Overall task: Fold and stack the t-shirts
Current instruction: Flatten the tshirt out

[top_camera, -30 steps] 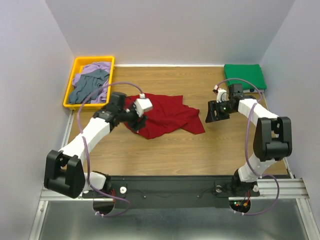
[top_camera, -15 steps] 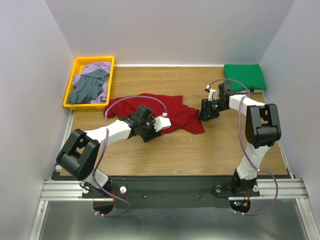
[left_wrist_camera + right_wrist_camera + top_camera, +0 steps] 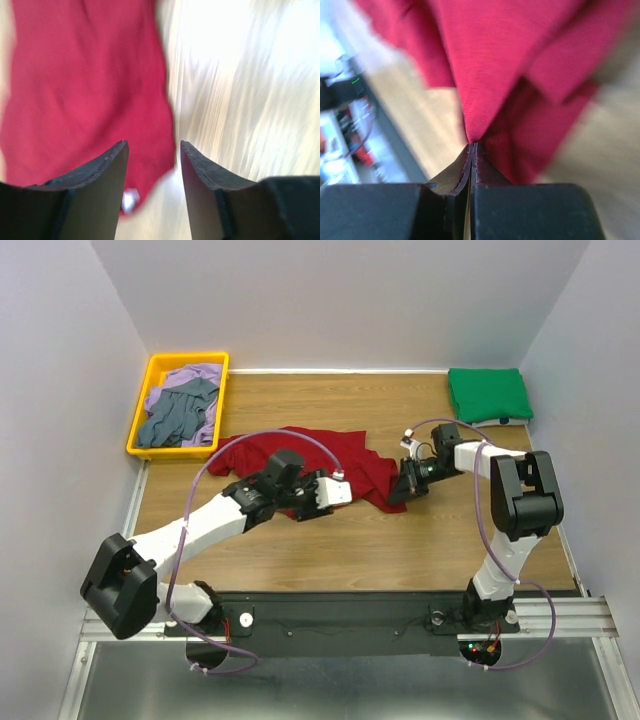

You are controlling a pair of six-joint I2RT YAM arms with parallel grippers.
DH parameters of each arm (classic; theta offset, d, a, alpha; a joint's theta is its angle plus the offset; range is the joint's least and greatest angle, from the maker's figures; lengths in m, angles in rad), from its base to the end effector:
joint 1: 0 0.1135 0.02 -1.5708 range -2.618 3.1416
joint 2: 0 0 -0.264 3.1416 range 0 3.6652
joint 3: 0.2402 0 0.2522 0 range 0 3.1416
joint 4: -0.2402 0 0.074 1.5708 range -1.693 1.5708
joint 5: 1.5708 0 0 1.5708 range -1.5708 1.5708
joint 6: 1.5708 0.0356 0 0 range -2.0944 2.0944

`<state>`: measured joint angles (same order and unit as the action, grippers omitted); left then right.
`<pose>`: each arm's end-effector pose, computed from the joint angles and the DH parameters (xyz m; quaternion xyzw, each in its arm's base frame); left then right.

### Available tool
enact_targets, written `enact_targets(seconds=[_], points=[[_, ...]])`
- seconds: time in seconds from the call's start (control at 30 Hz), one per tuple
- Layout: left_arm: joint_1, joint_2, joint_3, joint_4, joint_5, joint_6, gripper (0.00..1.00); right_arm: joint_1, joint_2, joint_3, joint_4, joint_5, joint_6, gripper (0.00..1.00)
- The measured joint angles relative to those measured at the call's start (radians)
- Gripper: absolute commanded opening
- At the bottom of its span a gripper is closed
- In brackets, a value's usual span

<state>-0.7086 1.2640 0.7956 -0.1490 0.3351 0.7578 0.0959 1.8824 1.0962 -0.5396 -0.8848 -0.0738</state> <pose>0.2002 -0.1870 0.2458 0.6432 0.5997 -0.1370 0.4559 0.3357 0.0600 0.1402 -0.1281 0.8893 0.4261 0.1057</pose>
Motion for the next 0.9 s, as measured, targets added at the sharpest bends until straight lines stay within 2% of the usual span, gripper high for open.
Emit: enact_targets(seconds=[0.17, 0.33, 0.57, 0.7, 0.9], points=[[-0.143, 0.038, 0.072, 0.092, 0.017, -0.039, 0.64, 0.05, -0.035, -0.052, -0.018, -0.166, 0.005, 0.01], [-0.292, 0.132, 0.061, 0.179, -0.026, -0.07, 0.63, 0.063, -0.052, -0.048, -0.023, -0.22, 0.026, 0.01], [-0.316, 0.284, 0.074, 0.232, -0.104, -0.101, 0.62, 0.004, -0.176, -0.043, 0.012, -0.023, 0.093, 0.01], [-0.311, 0.297, 0.061, 0.259, -0.166, -0.085, 0.62, -0.055, -0.192, -0.042, 0.034, 0.119, 0.109, 0.01], [-0.257, 0.285, -0.04, 0.291, -0.244, -0.065, 0.61, -0.061, -0.165, -0.042, 0.043, 0.246, 0.104, 0.01]])
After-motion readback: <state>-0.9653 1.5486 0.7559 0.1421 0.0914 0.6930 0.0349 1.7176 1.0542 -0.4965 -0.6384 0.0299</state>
